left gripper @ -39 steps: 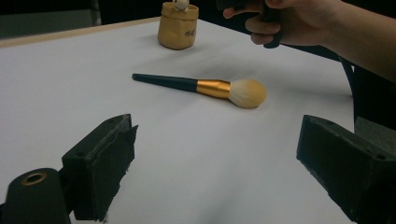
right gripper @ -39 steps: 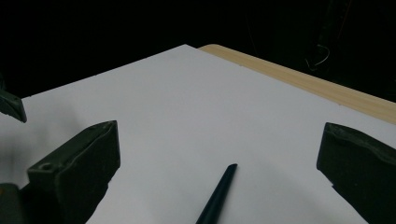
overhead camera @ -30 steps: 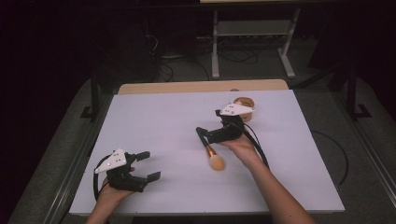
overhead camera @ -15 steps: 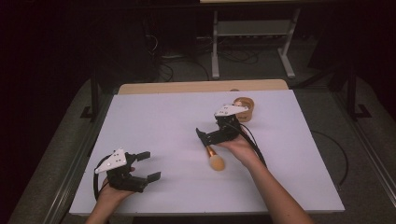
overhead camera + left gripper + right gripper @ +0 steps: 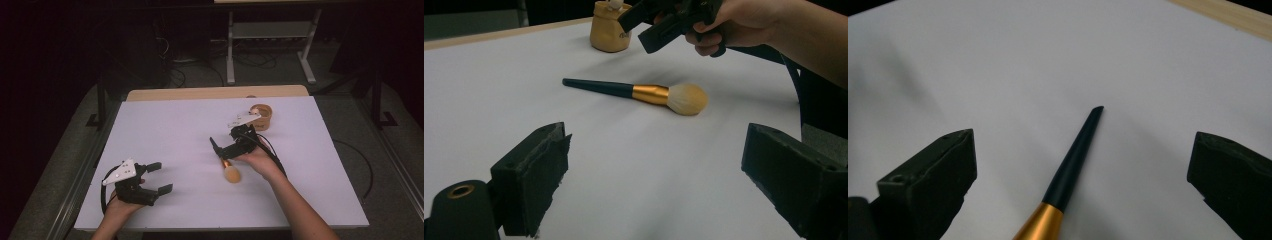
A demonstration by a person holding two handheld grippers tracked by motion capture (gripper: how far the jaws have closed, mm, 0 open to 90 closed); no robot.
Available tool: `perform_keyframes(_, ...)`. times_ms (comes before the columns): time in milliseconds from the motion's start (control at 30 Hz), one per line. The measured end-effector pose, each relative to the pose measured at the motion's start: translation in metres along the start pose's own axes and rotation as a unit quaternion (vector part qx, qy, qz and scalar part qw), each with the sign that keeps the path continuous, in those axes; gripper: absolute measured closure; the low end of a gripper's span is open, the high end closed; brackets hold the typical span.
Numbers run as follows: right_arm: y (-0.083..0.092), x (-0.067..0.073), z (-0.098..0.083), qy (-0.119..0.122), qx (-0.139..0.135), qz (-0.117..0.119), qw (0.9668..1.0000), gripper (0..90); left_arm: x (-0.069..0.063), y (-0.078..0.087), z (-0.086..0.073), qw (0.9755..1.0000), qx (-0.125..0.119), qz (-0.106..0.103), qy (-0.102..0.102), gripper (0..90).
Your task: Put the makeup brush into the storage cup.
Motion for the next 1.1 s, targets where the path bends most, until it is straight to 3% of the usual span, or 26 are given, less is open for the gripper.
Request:
perform_keyframes(200, 0.0043, 0.0024, 0.0022, 0.005, 0.023, -0.003, 0.9997, 5.0, 0.0000, -0.0001, 0.0000, 1.0000, -0.001, 0.000, 0.001, 11.0)
perform_keyframes(467, 0.0068, 0.0041, 0.0033, -0.020, 0.058, -0.002, 0.9981, 6.7, -0.0003, -0.0011, -0.0001, 1.0000, -0.002, -0.002, -0.001, 11.0)
perform_keyframes(1100, 0.0060, 0.0061, 0.0004, -0.043, 0.115, 0.000, 0.9925, 27.0, -0.0009, -0.0013, -0.0003, 1.0000, 0.000, -0.003, 0.000, 11.0)
Point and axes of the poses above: each handheld gripper's, and its own axes: y roughly backward along the jaws, z roughly out of its top, x roughly to its left, the point moved 2 cm from there along -y, roughly forward along the jaws, and after that the axes turned 5 degrees about -x, right-handed, at the moved point
